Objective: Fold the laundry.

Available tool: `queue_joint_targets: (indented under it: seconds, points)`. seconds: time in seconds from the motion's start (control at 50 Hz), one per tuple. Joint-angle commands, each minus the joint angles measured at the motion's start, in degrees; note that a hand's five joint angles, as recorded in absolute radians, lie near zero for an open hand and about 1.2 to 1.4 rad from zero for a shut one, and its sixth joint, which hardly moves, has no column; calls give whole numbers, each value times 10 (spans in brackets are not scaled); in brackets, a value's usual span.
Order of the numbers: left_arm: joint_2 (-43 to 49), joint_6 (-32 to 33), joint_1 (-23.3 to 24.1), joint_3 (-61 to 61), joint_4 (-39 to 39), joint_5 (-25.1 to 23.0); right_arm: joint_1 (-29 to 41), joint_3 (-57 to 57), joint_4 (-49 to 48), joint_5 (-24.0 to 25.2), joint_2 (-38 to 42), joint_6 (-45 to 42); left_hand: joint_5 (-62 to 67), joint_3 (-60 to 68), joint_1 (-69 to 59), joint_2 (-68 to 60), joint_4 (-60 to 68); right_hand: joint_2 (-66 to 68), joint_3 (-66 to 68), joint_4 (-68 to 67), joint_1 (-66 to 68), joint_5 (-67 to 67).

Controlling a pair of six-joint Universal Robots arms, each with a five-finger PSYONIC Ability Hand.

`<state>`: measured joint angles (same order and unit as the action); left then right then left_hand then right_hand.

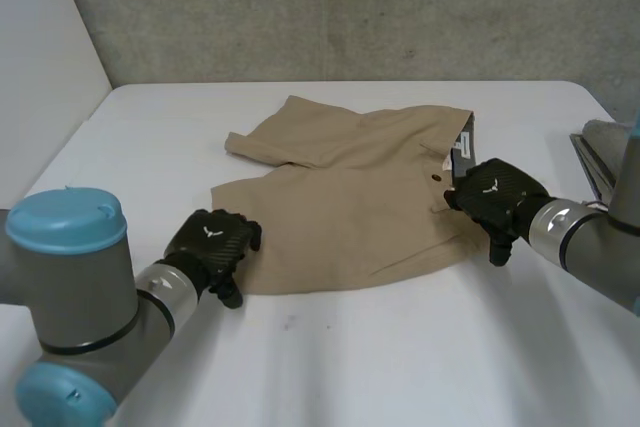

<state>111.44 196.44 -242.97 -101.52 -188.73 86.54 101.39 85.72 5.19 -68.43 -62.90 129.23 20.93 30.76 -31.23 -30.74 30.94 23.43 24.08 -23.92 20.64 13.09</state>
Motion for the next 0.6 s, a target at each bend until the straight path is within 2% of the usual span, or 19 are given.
queue_joint_targets:
  seconds: [0.02, 0.14, 0.26, 0.36, 0.4, 0.54, 0.6]
  points:
    - [58, 5, -19, 39, -9, -1, -11, 11, -64, 23, 42, 13, 101, 102, -98, -103, 101, 95, 89, -90, 123, 99]
    - [71, 6, -22, 54, -22, -1, -11, 7, -78, 24, 67, 27, 144, 146, -141, -146, 144, 115, 109, -111, 143, 119]
    - [85, 8, -22, 65, -45, 0, -11, 4, -113, 24, 81, 38, 282, 284, -279, -284, 282, 188, 181, -183, 216, 191]
    - [97, 10, -22, 72, -56, 0, -11, 2, -136, 23, 87, 38, 361, 363, -358, -363, 361, 273, 267, -269, 301, 277]
    - [101, 12, -22, 76, -56, 0, -11, -6, -138, 22, 96, 38, 392, 393, -389, -393, 391, 352, 346, -347, 380, 356]
    - [112, 50, -21, 84, -57, 0, -10, -22, -136, 18, 116, 38, 432, 434, -429, -434, 432, 423, 417, -418, 451, 426]
    - [112, 61, -21, 88, -57, 1, -10, -25, -137, 18, 117, 38, 491, 492, -488, -493, 490, 554, 548, -549, 582, 557]
